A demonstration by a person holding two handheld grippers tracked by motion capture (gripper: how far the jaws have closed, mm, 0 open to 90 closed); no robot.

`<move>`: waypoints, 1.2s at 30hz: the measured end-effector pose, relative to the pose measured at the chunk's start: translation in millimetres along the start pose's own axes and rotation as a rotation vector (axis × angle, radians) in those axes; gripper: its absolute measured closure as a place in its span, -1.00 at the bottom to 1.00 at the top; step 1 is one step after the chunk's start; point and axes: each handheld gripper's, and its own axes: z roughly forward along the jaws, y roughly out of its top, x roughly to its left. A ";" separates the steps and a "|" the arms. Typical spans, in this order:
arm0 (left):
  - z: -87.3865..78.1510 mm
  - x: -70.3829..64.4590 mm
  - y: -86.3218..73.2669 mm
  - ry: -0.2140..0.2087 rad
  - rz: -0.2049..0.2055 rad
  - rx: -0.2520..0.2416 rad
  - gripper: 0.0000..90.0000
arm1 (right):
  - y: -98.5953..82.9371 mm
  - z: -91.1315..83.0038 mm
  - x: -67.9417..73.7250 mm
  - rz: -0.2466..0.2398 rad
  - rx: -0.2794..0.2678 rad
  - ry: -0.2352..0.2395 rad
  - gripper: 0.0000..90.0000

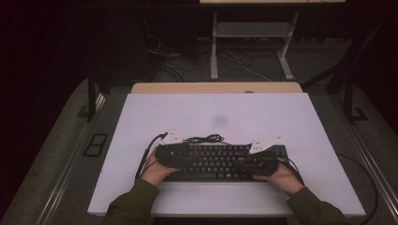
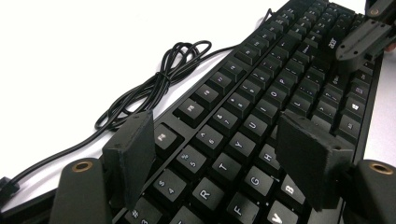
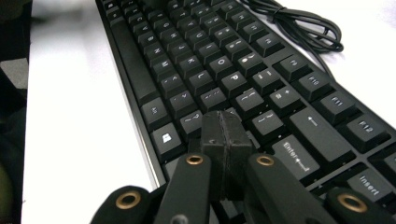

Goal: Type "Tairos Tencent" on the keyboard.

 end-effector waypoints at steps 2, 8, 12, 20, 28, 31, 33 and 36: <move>0.7 -0.4 0.3 0.000 -0.002 -0.001 -0.37 | -1.2 0.4 0.8 -0.007 0.011 -0.005 0.99; 1.4 0.0 1.2 -0.003 -0.001 -0.003 -0.34 | -3.4 3.1 2.5 -0.028 0.034 -0.013 0.99; 0.8 0.1 1.4 0.001 -0.004 -0.003 -0.31 | -3.8 4.0 3.5 -0.033 0.034 -0.013 0.99; 0.1 -0.1 1.6 0.013 -0.016 0.006 0.17 | -4.0 4.0 3.2 -0.032 0.033 -0.009 0.99; 0.7 0.5 1.7 -0.016 -0.021 0.046 0.75 | -4.1 4.0 3.3 -0.032 0.034 -0.010 0.99; 1.9 -0.1 1.7 -0.029 -0.015 0.063 0.87 | -4.1 4.0 3.4 -0.034 0.033 -0.011 0.99; 2.5 0.0 1.7 -0.033 -0.010 0.072 0.94 | -4.1 4.0 3.4 -0.035 0.033 -0.011 0.99; 3.6 -0.3 1.4 -0.039 -0.016 0.080 0.97 | -4.1 4.1 3.5 -0.035 0.033 -0.011 0.99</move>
